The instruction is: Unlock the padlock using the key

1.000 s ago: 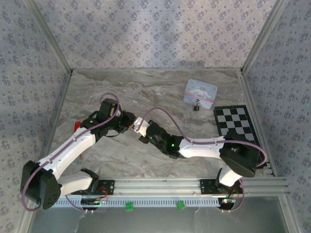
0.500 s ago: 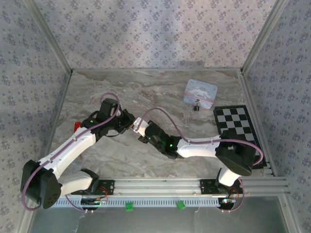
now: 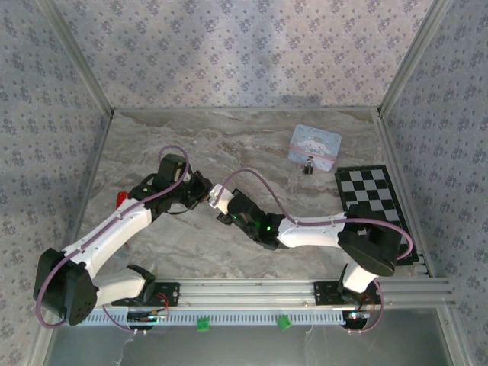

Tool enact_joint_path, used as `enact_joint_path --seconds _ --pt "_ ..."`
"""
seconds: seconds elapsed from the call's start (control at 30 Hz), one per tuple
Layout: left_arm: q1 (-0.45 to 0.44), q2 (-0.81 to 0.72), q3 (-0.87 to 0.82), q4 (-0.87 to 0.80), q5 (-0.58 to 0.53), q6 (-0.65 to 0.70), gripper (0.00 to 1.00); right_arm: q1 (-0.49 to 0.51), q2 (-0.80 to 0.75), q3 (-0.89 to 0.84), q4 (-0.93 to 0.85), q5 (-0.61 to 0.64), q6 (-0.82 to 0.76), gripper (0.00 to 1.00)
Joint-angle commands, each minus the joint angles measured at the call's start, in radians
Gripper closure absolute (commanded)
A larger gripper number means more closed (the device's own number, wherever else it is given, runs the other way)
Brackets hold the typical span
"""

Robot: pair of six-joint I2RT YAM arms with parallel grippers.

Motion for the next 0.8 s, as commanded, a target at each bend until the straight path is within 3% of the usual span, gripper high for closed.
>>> enact_joint_path --seconds 0.0,0.1,0.2,0.3,0.4,0.53,0.63,0.77 --pt "-0.009 0.008 0.008 0.017 0.01 -0.001 0.96 0.006 -0.013 0.018 0.068 0.005 0.027 1.0" --pt "-0.008 0.003 0.004 0.019 0.001 0.002 1.0 0.0 -0.024 0.016 0.061 0.007 0.049 0.98" --pt "0.008 -0.014 0.0 0.035 -0.006 0.023 1.0 -0.009 -0.071 -0.003 0.033 -0.01 0.084 0.75" --pt "0.065 -0.039 0.0 0.065 0.005 0.131 1.0 -0.037 -0.142 -0.034 -0.026 -0.125 0.137 0.61" --pt "0.149 -0.077 -0.003 0.072 0.03 0.269 1.0 -0.094 -0.204 -0.071 -0.079 -0.271 0.204 0.55" --pt "0.234 -0.092 0.013 0.079 0.088 0.442 1.0 -0.236 -0.274 -0.103 -0.138 -0.516 0.44 0.54" --pt "0.221 -0.077 0.084 0.04 0.092 0.612 1.0 -0.318 -0.33 -0.112 -0.142 -0.587 0.665 0.54" --pt "0.146 -0.076 0.12 0.102 0.088 0.788 1.0 -0.362 -0.356 -0.151 -0.009 -0.664 0.874 0.49"
